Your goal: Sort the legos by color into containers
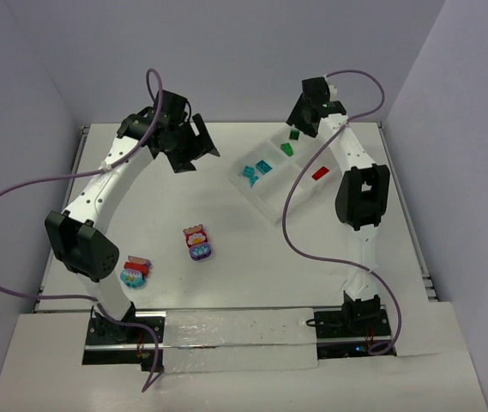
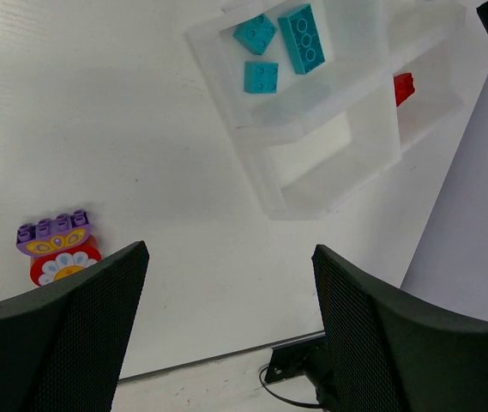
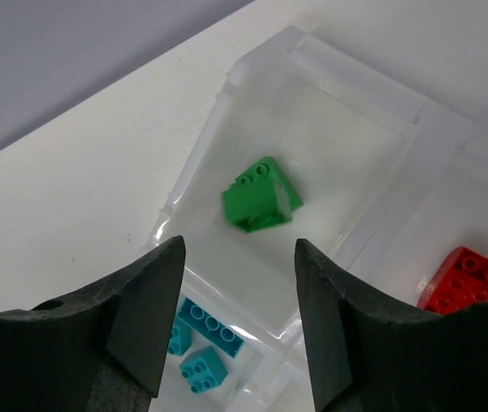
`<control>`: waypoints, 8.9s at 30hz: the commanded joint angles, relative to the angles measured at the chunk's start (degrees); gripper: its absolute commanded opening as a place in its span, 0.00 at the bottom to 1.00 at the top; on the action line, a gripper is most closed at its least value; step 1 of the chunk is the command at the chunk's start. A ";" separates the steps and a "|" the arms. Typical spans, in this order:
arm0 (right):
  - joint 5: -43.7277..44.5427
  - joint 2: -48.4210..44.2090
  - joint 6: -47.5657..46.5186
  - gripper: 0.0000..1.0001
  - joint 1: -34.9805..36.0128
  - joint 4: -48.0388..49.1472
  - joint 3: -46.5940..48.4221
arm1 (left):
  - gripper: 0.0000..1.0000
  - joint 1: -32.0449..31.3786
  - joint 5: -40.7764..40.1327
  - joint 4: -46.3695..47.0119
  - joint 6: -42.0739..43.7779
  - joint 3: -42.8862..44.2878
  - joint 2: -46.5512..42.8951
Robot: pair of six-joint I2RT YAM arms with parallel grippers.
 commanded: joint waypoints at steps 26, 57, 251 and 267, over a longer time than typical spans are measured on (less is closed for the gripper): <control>-4.45 -41.52 1.63 0.63 15.94 -0.50 -39.75 | 0.79 0.36 -2.34 -7.30 6.88 -31.68 -14.37; -10.34 -48.33 -7.83 0.78 19.84 -5.09 -40.89 | 0.81 -7.24 -11.43 7.60 -2.26 -37.44 -13.71; -27.87 -52.52 -17.12 0.85 28.56 15.79 -56.45 | 0.00 11.61 47.64 60.56 -0.68 -58.16 -16.42; -52.55 -52.82 6.18 0.85 19.49 42.01 -66.65 | 0.00 12.99 53.96 86.88 -19.86 -64.31 -23.24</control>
